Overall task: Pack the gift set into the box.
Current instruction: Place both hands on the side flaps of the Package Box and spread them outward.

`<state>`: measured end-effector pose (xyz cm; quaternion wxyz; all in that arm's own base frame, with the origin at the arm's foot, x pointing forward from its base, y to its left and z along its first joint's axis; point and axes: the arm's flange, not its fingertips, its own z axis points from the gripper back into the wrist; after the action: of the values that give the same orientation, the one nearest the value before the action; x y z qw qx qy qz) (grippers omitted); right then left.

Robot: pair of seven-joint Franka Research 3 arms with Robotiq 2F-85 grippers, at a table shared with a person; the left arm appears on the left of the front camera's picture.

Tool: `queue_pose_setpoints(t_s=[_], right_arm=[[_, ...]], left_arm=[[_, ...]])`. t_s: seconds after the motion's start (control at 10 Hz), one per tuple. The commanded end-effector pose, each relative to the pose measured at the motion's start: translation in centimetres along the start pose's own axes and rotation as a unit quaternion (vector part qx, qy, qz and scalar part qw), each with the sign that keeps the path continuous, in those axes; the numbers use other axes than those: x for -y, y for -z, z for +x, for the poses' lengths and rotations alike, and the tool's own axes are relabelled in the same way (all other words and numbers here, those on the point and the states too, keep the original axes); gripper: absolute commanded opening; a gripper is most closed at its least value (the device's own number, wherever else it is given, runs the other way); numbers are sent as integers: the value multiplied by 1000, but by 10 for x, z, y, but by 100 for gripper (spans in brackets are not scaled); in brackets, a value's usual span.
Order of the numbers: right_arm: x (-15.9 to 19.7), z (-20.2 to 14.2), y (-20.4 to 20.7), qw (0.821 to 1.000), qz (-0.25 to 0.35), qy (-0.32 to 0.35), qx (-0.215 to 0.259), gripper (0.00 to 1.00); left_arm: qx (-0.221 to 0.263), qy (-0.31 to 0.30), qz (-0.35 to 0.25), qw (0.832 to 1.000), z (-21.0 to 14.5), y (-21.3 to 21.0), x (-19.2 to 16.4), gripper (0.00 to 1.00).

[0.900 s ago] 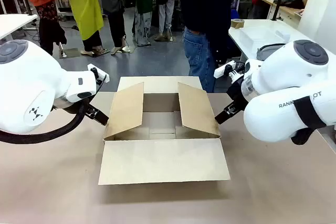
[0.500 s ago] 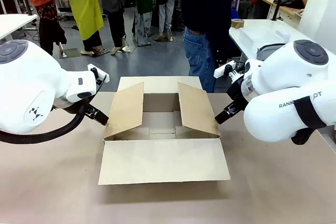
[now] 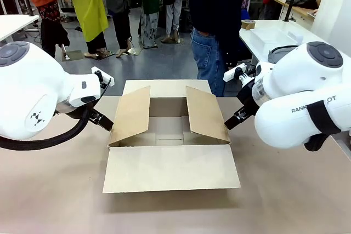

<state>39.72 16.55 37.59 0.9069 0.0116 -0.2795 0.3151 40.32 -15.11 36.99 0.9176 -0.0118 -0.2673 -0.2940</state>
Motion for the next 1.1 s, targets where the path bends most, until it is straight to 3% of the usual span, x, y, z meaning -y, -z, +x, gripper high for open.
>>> queue_pose_setpoints(t_s=[0.0, 0.6, 0.8, 1.0], right_arm=[[0, 0, 0, 1000, 0, 0, 0, 100], [0, 0, 0, 1000, 0, 0, 0, 100], [27, 5, -90, 997, 17, 70, -13, 100], [43, -8, -172, 987, 72, 140, 3, 100]], left_arm=[[0, 0, 0, 1000, 0, 0, 0, 100], [0, 0, 0, 1000, 0, 0, 0, 100], [53, 5, 12, 999, 8, -90, -14, 100], [92, -8, 32, 995, -7, -169, -31, 100]])
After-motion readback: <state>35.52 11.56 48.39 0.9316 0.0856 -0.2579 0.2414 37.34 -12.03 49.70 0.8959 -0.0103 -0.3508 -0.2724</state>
